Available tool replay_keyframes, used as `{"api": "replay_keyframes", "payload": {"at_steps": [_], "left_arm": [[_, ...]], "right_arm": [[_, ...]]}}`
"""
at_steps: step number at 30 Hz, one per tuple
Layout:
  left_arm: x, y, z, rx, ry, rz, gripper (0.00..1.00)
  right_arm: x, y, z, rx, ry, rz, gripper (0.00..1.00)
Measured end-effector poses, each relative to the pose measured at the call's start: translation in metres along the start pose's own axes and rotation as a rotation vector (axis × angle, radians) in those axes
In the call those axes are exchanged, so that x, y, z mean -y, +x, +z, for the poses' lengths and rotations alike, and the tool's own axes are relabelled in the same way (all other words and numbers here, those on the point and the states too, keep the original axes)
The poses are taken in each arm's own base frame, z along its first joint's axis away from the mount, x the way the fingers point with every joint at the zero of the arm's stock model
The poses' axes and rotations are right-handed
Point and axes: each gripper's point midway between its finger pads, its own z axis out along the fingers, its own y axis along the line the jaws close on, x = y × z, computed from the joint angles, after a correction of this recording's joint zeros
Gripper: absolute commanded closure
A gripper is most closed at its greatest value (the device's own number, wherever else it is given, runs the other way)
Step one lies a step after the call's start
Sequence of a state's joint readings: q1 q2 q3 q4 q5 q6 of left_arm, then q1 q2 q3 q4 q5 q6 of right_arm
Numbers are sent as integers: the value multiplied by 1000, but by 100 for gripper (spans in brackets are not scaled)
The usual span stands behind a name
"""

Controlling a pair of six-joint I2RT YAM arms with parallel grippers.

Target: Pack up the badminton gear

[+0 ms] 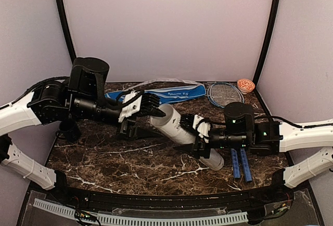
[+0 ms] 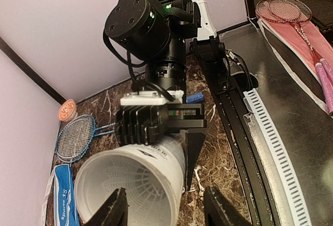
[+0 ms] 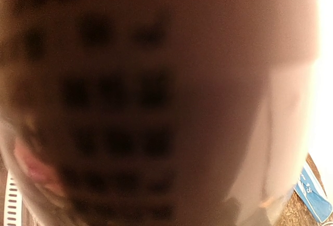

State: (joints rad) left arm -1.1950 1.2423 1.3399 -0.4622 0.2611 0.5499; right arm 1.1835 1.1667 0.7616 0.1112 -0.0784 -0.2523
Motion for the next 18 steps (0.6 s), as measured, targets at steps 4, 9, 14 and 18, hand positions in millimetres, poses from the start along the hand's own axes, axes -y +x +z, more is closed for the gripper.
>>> {"api": "replay_keyframes", "payload": {"at_steps": [4, 9, 14, 18], "left_arm": [[0, -3, 3, 17, 6, 4, 49], [1, -7, 7, 43, 15, 9, 49], [1, -9, 7, 54, 13, 13, 50], [5, -7, 4, 42, 23, 15, 51]], "right_arm": [[0, 0, 0, 1, -1, 1, 48], [0, 0, 0, 3, -4, 4, 49], [1, 0, 0, 4, -3, 5, 49], [0, 0, -3, 14, 1, 4, 49]]}}
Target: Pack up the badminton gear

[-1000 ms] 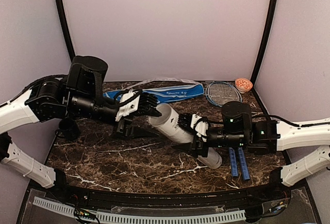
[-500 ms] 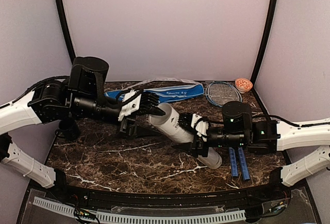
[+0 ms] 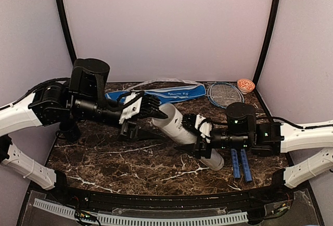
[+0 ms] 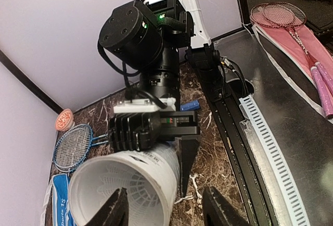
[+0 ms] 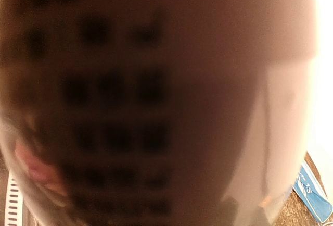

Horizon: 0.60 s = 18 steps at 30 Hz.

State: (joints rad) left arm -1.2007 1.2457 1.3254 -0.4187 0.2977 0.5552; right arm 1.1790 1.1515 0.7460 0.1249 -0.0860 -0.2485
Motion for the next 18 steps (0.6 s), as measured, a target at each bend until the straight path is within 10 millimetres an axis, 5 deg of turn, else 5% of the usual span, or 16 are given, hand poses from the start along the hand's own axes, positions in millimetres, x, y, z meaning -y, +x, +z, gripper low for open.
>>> {"api": "replay_keyframes", "payload": {"at_steps": [8, 18], "left_arm": [[8, 14, -10, -79, 11, -15, 52], [8, 9, -2, -129, 24, 1, 52]], "right_arm": [[0, 0, -1, 3, 0, -1, 49], [0, 0, 1, 0, -3, -1, 49]]}}
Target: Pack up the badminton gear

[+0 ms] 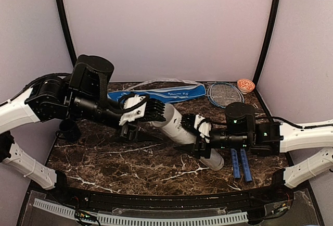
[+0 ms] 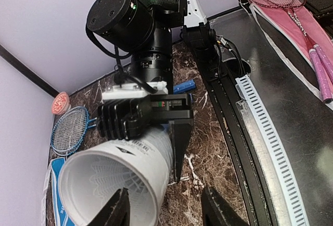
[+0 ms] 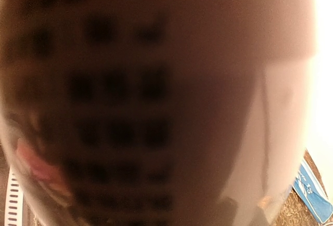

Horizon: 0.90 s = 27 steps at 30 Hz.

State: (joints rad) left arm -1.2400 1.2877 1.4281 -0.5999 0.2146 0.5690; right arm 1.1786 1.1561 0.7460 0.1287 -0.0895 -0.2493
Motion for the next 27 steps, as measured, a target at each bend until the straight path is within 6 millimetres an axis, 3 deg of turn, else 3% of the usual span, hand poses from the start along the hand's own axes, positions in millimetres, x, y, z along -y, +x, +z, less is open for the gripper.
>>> {"api": "replay_keyframes", "payload": {"at_steps": [6, 17, 20, 27], "left_arm": [[-1, 1, 1, -7, -8, 2, 51], [-12, 12, -16, 14, -137, -42, 34], [-26, 14, -27, 44, -219, -81, 30], [-89, 40, -87, 92, -522, -299, 28]], "right_arm": [[0, 0, 2, -6, -3, 2, 49], [5, -1, 2, -5, 23, 23, 48], [8, -4, 1, 5, 35, 62, 48], [35, -12, -2, 55, 99, 221, 45]]}}
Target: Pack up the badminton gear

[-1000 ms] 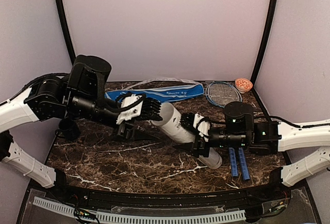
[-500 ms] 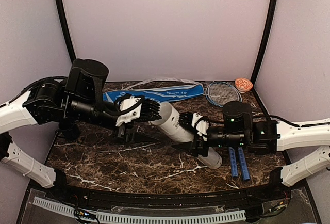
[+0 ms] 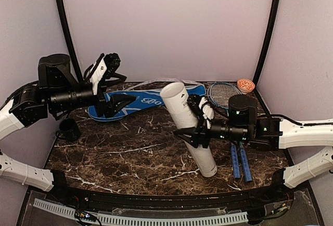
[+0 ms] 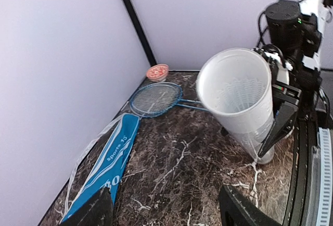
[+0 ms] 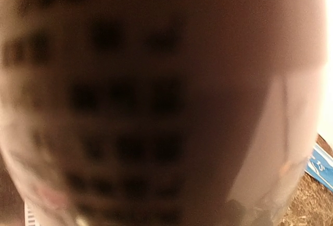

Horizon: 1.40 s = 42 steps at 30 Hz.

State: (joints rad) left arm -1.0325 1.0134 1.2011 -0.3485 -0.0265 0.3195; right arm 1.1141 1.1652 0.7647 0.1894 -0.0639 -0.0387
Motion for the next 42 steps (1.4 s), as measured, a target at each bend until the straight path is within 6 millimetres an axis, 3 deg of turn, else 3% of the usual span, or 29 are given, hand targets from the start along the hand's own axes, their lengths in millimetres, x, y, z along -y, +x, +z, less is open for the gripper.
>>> {"api": "replay_keyframes", "payload": {"at_steps": [2, 4, 6, 10, 12, 14, 21, 25, 32, 42], "left_arm": [[-16, 2, -2, 8, -49, -61, 28], [-14, 7, 3, 4, -32, -116, 26], [-4, 18, 15, -15, 13, -162, 22], [27, 63, 47, -83, 119, -279, 15], [42, 86, 53, -106, 160, -335, 14], [51, 93, 57, -98, 192, -393, 14], [52, 65, 76, 27, 243, -512, 14], [53, 66, 88, 33, 252, -557, 14], [54, 71, 102, 26, 250, -614, 17], [65, 69, 109, 33, 321, -655, 35]], "right_arm": [[11, -6, 0, 16, 26, 51, 45], [23, -17, 2, 44, 51, 105, 44], [33, -27, 3, 78, 67, 156, 44], [52, -51, 4, 188, 76, 295, 43], [59, -59, 3, 232, 70, 349, 43], [65, -68, 5, 288, 48, 411, 43], [58, -68, 32, 339, -99, 551, 43], [49, -64, 46, 336, -189, 611, 43], [37, -84, 50, 404, -332, 655, 42], [32, -84, 55, 410, -396, 678, 40]]}}
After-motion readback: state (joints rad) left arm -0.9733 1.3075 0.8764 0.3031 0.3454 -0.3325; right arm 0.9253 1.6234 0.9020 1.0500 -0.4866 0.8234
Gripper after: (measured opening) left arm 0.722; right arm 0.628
